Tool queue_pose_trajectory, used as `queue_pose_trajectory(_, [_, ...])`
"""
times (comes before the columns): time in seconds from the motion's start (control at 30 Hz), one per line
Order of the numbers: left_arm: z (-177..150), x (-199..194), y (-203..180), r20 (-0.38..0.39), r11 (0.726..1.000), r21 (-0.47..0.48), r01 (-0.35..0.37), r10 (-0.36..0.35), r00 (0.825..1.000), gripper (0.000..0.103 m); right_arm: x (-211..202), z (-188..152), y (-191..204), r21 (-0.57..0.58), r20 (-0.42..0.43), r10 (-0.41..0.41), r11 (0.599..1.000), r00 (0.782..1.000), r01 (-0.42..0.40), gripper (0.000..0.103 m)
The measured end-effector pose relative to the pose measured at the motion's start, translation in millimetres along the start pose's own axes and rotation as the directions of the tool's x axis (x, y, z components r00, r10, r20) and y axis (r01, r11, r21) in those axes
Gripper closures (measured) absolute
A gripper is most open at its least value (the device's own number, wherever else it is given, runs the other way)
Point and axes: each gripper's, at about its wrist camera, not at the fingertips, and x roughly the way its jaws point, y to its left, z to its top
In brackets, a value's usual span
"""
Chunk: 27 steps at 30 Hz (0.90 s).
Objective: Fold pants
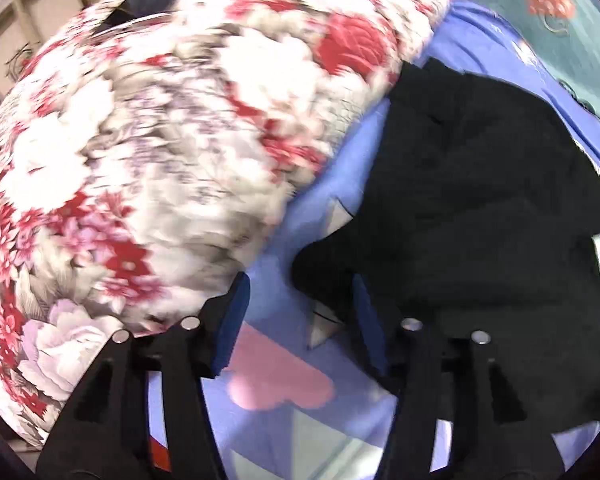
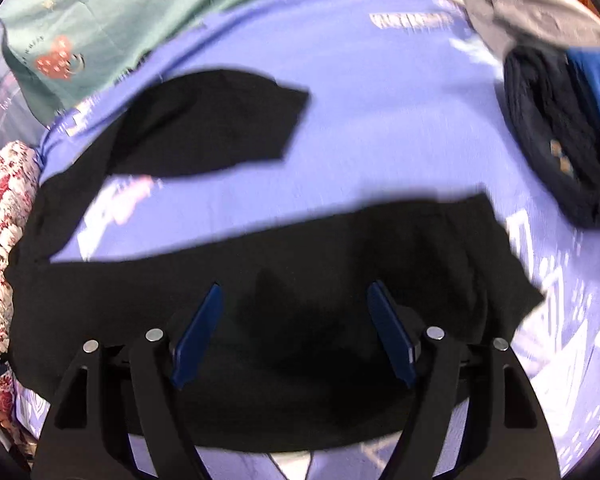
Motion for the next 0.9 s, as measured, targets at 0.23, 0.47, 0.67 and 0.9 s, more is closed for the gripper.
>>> queue_pose_trajectory(0.23, [10,-33,-36,0.166,0.990,0.086,0.115,-0.128,0.978,0.022,15,89,7,0.080,0.091,0.120,0.989,0.989,-0.127,0.027])
queue_pose_trajectory(0.47, [18,-17,-114,0.157,0.949,0.216,0.230,-0.267,0.951,0.013,59,157,54,0.194,0.046,0.281,0.939,0.959,-0.284,0.021])
queue_pose_trajectory(0.67, [19,20,-137,0.076,0.945,0.232,0.233,-0.256,0.964,0.013,110,177,78,0.325,-0.039,0.357,0.888,0.933,-0.326,0.021])
queue_pose_trajectory(0.9, [17,43,-120,0.038,0.958,0.183,0.221,-0.232,0.972,0.014,160,202,85,0.458,-0.113,0.353,0.848,0.929,-0.267,0.040])
